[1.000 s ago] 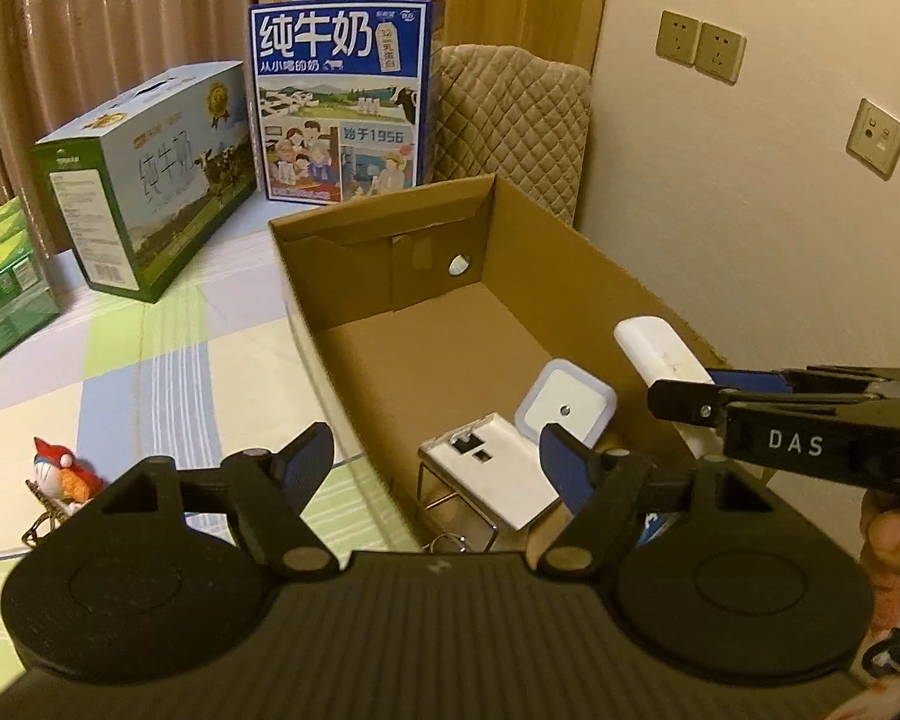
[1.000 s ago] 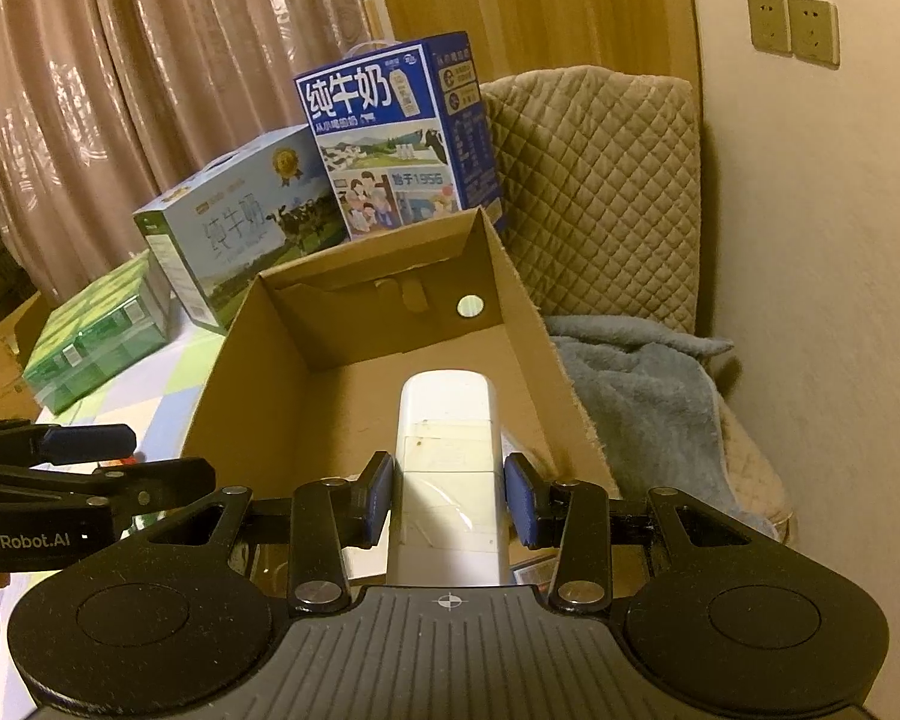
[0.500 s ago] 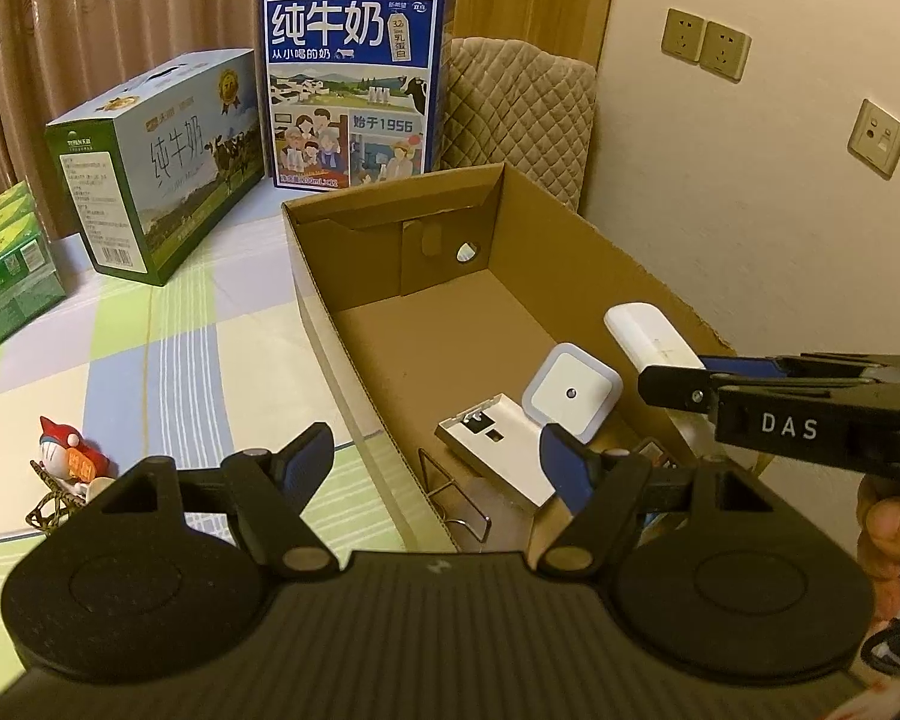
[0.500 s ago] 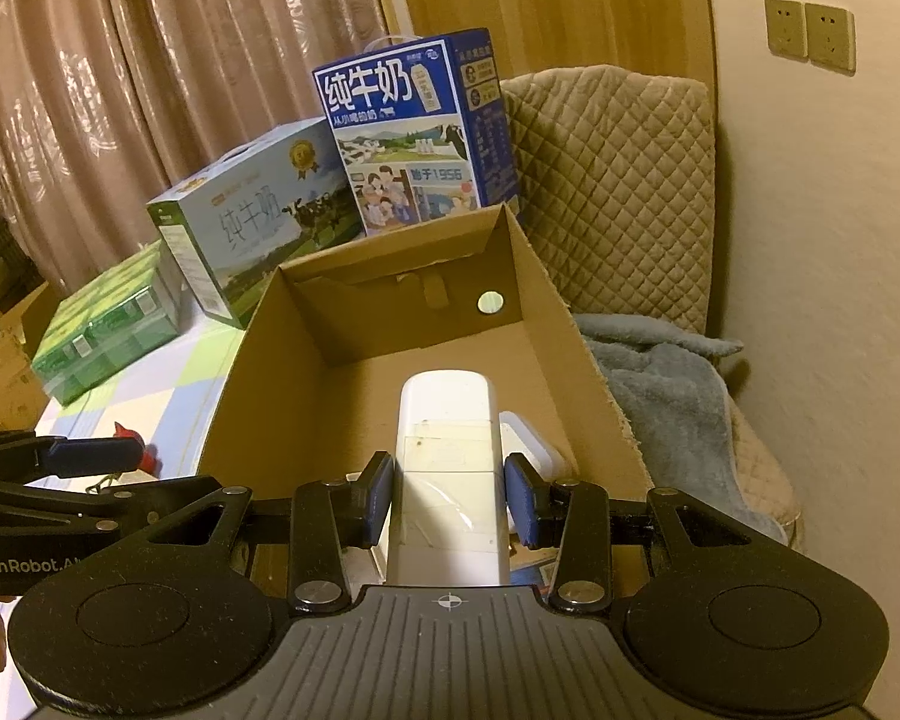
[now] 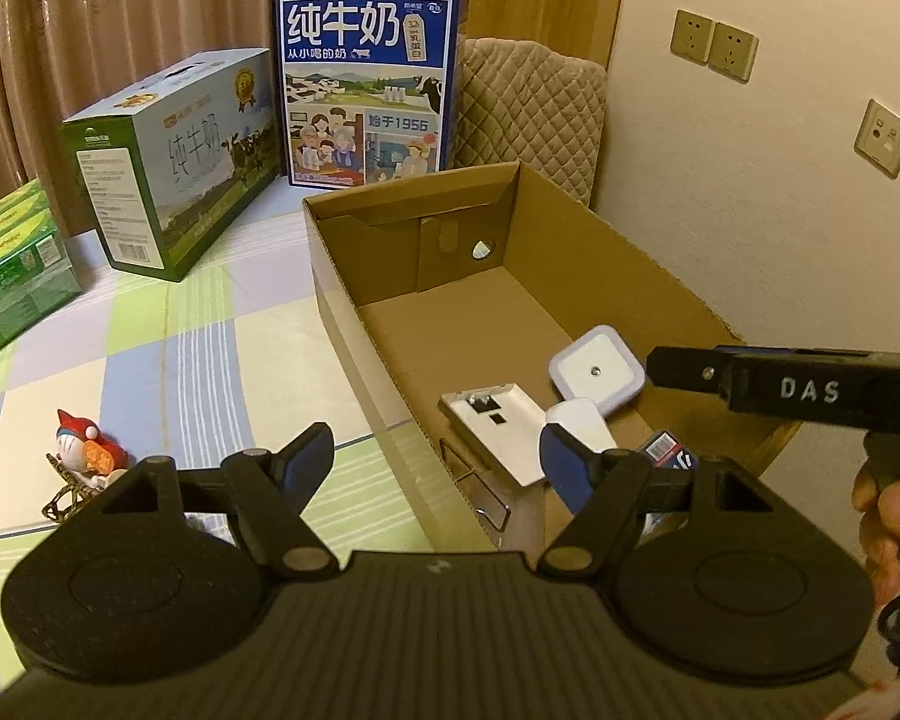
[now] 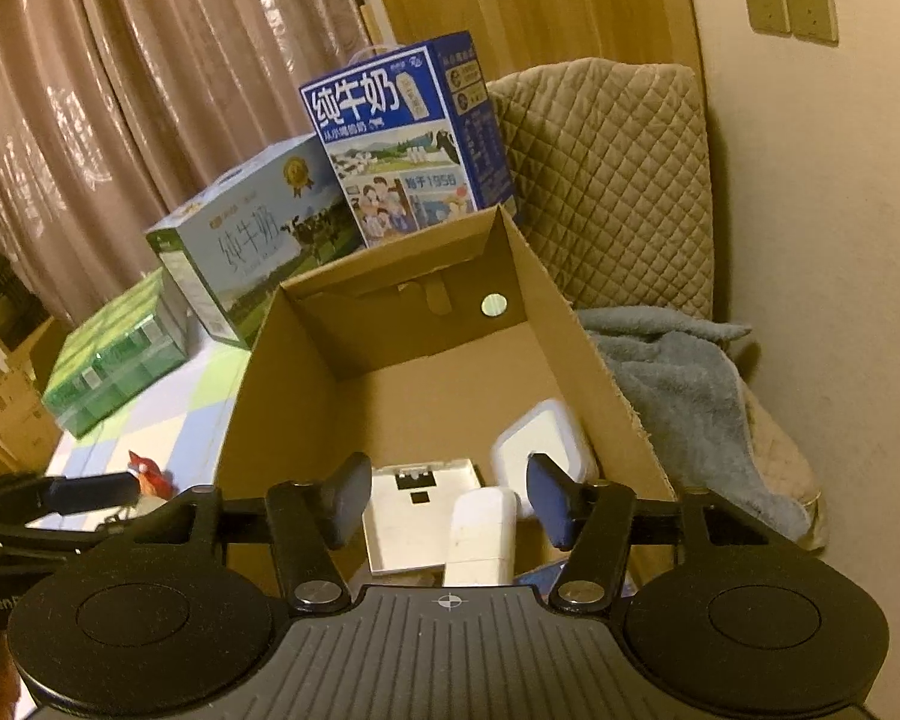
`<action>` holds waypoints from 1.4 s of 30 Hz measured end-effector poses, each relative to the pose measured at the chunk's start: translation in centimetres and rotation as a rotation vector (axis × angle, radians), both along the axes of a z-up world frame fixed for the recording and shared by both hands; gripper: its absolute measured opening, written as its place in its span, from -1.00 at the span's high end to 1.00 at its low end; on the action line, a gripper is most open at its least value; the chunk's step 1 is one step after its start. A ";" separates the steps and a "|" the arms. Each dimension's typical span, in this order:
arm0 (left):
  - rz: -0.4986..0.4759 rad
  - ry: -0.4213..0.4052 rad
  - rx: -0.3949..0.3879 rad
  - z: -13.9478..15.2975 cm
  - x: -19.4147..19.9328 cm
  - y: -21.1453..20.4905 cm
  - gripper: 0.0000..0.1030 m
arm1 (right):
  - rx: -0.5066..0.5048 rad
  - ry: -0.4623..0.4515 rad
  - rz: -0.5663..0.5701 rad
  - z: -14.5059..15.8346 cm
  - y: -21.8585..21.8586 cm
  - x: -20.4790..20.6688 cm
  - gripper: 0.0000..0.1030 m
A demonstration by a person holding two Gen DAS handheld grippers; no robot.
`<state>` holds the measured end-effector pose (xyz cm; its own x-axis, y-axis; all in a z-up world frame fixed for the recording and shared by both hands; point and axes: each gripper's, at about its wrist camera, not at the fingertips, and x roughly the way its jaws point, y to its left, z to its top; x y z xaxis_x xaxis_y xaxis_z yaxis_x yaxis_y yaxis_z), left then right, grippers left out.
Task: Organize rigid objects
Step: 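Lower the white block into the cardboard box and open the right tool, then move both tools back toward the remaining objects on the table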
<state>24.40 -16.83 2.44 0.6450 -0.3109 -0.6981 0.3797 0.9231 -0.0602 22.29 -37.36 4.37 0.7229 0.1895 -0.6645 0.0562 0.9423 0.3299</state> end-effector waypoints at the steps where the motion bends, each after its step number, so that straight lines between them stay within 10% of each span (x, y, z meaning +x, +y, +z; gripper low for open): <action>1: 0.002 0.001 0.000 0.0 -0.1 0.1 -0.39 | -0.002 -0.001 -0.002 0.2 0.0 -0.1 -0.07; 42: 0.225 -0.085 0.080 3.6 -14.0 15.5 -0.39 | -0.031 -0.112 0.165 7.6 13.8 -11.5 -0.26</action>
<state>10.36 -1.34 6.09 0.7488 -0.0992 -0.6553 0.1650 0.9855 0.0393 10.80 -23.58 11.92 0.7532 0.2923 -0.5892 -0.1353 0.9455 0.2962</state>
